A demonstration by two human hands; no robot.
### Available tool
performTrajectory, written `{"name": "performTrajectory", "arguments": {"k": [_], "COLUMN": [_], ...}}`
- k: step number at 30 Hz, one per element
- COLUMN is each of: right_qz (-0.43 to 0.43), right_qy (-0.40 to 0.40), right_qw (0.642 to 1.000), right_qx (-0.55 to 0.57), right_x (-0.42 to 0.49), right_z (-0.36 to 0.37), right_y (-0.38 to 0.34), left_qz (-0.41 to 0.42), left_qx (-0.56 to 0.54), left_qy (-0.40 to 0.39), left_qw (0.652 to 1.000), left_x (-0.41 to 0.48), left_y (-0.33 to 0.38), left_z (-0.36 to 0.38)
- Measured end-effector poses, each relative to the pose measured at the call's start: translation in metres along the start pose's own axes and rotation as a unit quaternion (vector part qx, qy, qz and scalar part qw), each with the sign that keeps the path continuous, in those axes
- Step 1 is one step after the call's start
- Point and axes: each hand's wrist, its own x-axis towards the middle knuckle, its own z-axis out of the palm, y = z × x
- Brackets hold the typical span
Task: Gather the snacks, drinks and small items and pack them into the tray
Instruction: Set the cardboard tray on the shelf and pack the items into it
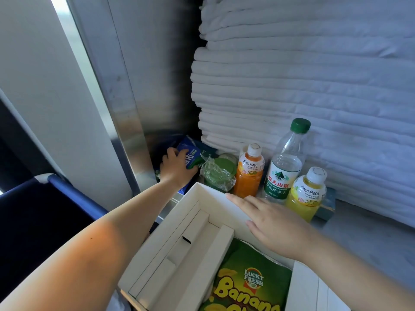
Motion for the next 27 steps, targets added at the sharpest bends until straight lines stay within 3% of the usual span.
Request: {"name": "performTrajectory", "arguments": {"k": [13, 19, 27], "right_qz": [-0.014, -0.017, -0.041], "right_qy": [0.000, 0.007, 0.183], "right_qw": [1.000, 1.000, 0.980], "right_qx": [0.000, -0.004, -0.068], "right_x": [0.000, 0.002, -0.002], "right_z": [-0.002, -0.010, -0.034], "right_y": [0.000, -0.005, -0.012], "left_qz": [0.081, 0.162, 0.319], "left_qx": [-0.140, -0.133, -0.050], "left_qy": [0.163, 0.200, 0.264], "left_qw": [0.973, 0.957, 0.909], "left_x": [-0.024, -0.046, -0.072], "left_y": [0.029, 0.053, 0.075], "left_z": [-0.046, -0.071, -0.105]}}
